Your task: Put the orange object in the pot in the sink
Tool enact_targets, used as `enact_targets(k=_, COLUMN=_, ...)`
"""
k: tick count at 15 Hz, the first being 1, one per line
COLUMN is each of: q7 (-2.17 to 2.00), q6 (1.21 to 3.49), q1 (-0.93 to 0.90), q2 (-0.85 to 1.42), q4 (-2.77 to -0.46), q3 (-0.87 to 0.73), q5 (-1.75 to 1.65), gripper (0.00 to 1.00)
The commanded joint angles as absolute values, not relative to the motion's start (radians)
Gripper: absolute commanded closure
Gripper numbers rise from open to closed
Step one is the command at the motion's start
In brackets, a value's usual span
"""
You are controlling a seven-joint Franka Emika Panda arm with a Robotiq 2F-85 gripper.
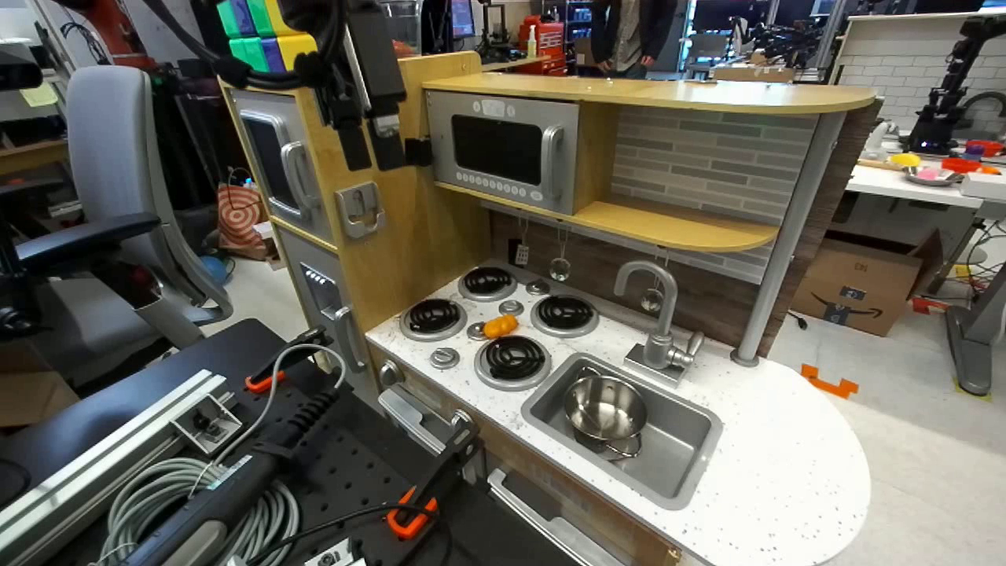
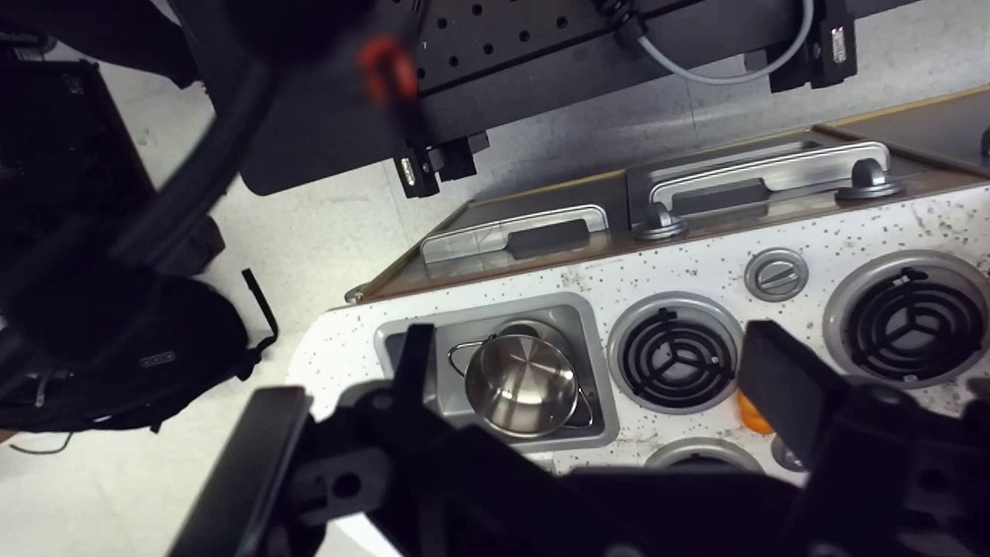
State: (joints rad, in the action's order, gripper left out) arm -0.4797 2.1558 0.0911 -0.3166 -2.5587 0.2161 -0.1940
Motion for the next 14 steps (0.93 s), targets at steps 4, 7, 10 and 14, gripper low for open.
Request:
enact_targets(k=4, q7=-0.293, q6=2.194, q1=0.030, q2=0.010, q4=-2.360, q3=0.158, q5=-0.275, gripper=0.00)
enact_targets(k=7, q7=-0.120, q6=2.189, q1=0.013, q2=0.083, q4=-2.277, q3=0.121, q5=-0.294, gripper=0.00)
enact_targets(k=10, q7=-0.210, q6=2.147, q1=-0.003, q2=0.072, q4=-2.286, q3=0.099, q5=-0.319, gripper=0.00)
enact_targets(k=14, q7=-0.171, q6=2.215, q1=0.000, q2=0.084, q4=-2.299, q3=0.087, q5=-0.242, gripper=0.00)
